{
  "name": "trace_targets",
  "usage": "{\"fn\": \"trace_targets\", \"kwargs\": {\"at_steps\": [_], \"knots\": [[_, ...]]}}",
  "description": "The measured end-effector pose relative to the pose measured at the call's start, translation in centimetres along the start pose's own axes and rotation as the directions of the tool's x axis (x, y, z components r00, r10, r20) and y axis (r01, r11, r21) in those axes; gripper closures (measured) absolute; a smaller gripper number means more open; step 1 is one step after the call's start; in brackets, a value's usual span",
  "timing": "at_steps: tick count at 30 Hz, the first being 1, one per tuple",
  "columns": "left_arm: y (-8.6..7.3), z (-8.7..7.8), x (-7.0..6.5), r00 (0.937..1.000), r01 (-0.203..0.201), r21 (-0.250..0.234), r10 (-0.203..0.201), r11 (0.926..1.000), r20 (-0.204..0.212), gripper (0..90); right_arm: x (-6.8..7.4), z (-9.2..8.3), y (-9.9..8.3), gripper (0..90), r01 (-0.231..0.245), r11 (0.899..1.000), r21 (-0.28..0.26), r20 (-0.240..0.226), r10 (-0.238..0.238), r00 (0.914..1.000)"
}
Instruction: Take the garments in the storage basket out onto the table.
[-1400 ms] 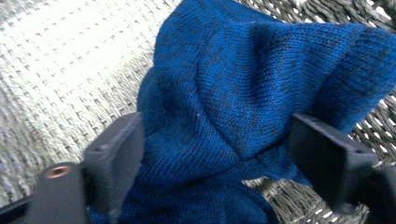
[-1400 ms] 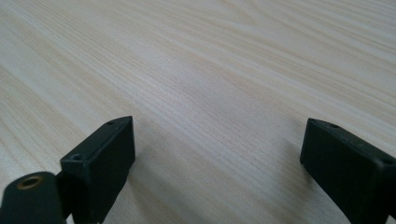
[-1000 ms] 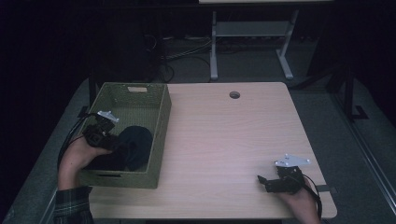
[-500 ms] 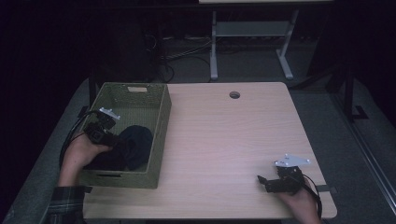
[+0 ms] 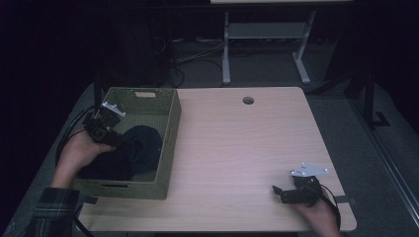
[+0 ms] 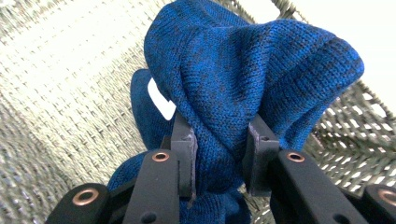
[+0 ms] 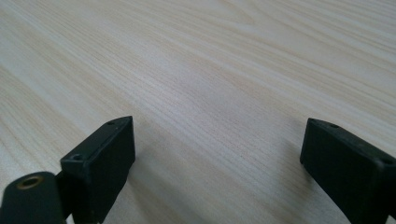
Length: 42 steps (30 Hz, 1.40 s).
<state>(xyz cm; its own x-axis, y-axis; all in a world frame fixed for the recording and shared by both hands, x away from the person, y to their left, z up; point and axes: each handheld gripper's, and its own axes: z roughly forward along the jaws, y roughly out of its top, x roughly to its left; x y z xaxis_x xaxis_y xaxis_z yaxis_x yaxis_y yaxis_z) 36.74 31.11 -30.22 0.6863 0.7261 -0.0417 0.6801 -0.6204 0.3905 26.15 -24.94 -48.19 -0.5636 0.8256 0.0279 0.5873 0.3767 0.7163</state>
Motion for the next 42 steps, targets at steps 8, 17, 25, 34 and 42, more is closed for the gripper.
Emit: {"fn": "trace_targets", "kwargs": {"at_steps": [8,17,25,34,42], "knots": [[1.0,-2.7,-0.4,0.999,-0.01,-0.007,0.01,0.9999,-0.043,70.1,0.0,0.0,0.0,9.9,0.0,1.0,-0.001,-0.001,0.0,1.0],[1.5,-5.3,-0.5,0.9982,-0.014,-0.046,0.011,0.9988,-0.059,70.1,0.0,0.0,0.0,9.9,0.0,1.0,-0.001,-0.001,0.0,1.0],[2.2,-6.2,-0.6,0.9983,-0.017,-0.067,0.014,0.9976,-0.057,70.1,0.0,0.0,0.0,9.9,0.0,1.0,-0.001,0.0,0.0,1.0],[3.2,-7.6,-1.0,0.9983,-0.022,-0.089,0.017,0.9958,-0.055,70.0,0.0,0.0,0.0,9.9,-0.003,1.0,0.0,0.0,0.003,1.0],[3.7,-8.7,-1.4,0.9989,-0.022,-0.119,0.017,0.9926,-0.043,70.0,0.0,0.0,0.0,9.9,-0.004,1.0,0.001,0.0,0.004,1.0]]}}
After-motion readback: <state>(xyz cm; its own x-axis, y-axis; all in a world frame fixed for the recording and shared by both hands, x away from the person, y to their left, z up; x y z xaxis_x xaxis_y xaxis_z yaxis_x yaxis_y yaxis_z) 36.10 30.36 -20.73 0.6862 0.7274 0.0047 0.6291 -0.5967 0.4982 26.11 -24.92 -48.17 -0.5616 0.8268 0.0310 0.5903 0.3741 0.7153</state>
